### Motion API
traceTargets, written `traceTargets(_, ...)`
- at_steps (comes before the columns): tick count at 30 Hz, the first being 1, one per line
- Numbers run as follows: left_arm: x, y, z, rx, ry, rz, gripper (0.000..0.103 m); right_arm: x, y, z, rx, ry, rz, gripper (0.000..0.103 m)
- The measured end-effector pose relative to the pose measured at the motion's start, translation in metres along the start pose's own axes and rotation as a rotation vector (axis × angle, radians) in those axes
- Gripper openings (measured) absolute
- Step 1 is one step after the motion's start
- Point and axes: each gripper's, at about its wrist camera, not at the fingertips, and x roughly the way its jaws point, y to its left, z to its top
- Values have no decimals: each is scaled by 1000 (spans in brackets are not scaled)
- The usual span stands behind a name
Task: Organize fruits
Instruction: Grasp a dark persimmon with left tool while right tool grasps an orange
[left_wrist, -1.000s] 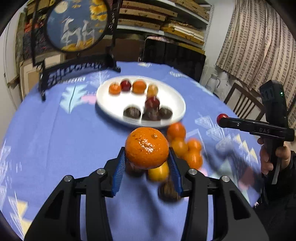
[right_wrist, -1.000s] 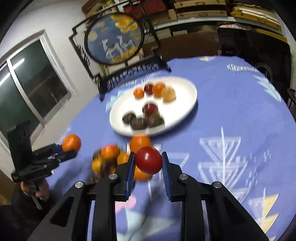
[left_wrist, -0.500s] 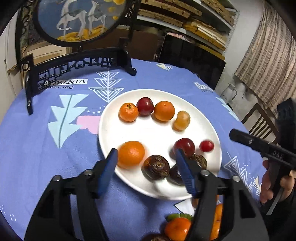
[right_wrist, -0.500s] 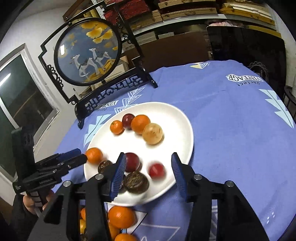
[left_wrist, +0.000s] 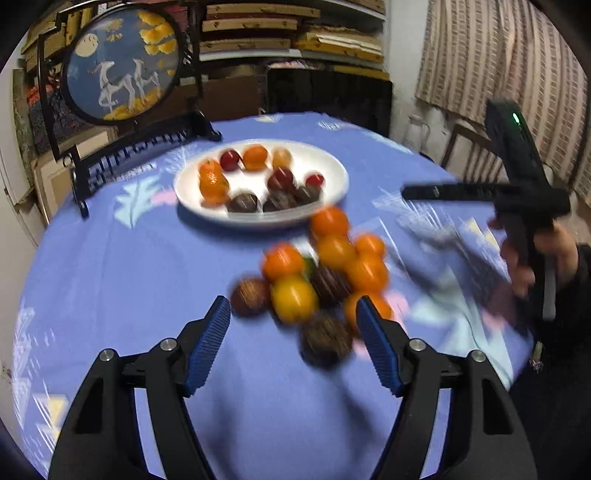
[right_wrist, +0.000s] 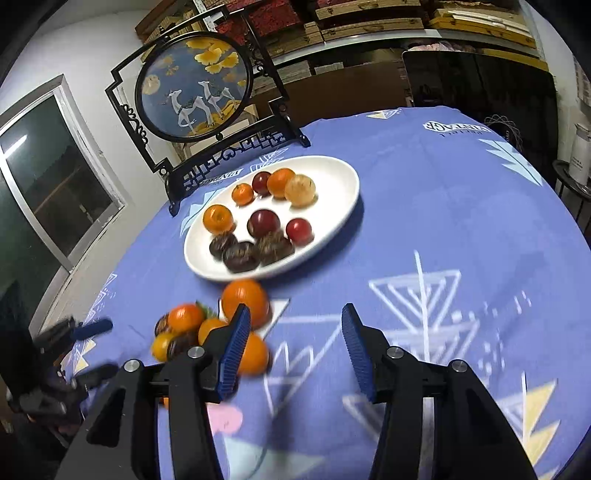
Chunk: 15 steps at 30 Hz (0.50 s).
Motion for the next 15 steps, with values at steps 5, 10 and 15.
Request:
traceTargets(5, 7, -20, -23, 16, 42, -11, 69, -13, 7, -18, -8, 6, 14, 52)
traceTargets(10, 31, -19, -19, -24, 86, 27, 66, -21, 17, -28, -34, 9, 21, 52)
traceTargets(15, 46, -19, -16, -54, 102, 10, 44, -24, 22, -36, -52, 23, 26, 52)
